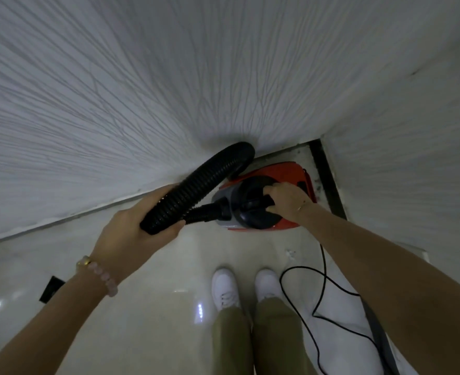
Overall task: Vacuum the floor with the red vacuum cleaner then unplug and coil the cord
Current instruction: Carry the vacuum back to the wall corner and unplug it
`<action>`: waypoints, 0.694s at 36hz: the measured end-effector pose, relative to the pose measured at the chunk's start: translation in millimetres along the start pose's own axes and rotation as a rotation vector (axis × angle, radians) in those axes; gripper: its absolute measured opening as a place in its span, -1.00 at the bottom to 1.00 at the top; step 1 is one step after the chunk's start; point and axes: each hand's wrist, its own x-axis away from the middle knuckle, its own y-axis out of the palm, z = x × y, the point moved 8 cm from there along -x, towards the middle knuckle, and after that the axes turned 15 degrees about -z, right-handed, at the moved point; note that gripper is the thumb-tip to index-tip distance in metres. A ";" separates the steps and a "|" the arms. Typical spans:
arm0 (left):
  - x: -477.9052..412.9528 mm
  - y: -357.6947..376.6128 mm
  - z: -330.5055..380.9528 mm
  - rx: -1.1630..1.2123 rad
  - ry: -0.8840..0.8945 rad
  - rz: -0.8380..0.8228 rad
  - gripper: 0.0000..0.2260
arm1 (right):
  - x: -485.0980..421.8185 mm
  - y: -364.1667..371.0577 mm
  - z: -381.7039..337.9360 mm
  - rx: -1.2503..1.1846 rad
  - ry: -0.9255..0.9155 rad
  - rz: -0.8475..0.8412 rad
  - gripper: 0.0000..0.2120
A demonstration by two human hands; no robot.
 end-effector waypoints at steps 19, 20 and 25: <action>-15.4 34.1 -35.1 -0.118 -0.120 -0.071 -0.55 | -22.6 16.4 6.8 0.038 0.096 -0.017 -0.61; -15.7 33.6 -36.1 -0.126 -0.135 -0.052 -0.56 | -21.0 17.6 8.1 0.030 0.090 -0.003 -0.61; -13.7 28.9 -30.8 -0.190 -0.152 -0.001 -0.61 | -11.9 23.8 14.4 -0.083 0.064 0.007 -0.55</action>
